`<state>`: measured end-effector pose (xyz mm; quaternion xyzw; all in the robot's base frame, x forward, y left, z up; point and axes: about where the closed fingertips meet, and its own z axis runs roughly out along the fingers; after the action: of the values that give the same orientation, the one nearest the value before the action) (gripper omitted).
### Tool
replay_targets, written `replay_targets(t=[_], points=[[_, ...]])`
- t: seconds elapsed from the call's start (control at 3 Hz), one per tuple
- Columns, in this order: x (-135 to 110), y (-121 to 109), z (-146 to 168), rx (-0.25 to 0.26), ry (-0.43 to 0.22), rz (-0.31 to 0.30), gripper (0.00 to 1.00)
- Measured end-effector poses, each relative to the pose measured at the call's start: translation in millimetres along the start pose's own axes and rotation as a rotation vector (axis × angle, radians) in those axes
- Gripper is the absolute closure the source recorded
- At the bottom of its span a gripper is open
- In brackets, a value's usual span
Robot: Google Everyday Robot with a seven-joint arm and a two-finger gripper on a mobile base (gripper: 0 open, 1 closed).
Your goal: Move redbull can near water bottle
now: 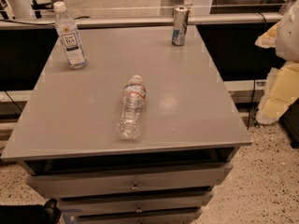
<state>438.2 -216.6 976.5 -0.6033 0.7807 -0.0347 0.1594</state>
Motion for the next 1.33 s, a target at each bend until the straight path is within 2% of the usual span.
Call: replay_targets(t=[0.33, 0.67, 1.0, 1.33], points=[[0.0, 0.0, 0.0, 0.0, 0.0, 0.0, 0.0], [-4.1, -8.9, 1.3, 0.036, -0.037, 0.022, 0.0], [-22.0, -39.1, 28.1, 0.069, -0.15, 0.082, 0.0], [-52.3, -87.3, 63.3, 0.113, -0.287, 0.158, 0.0]])
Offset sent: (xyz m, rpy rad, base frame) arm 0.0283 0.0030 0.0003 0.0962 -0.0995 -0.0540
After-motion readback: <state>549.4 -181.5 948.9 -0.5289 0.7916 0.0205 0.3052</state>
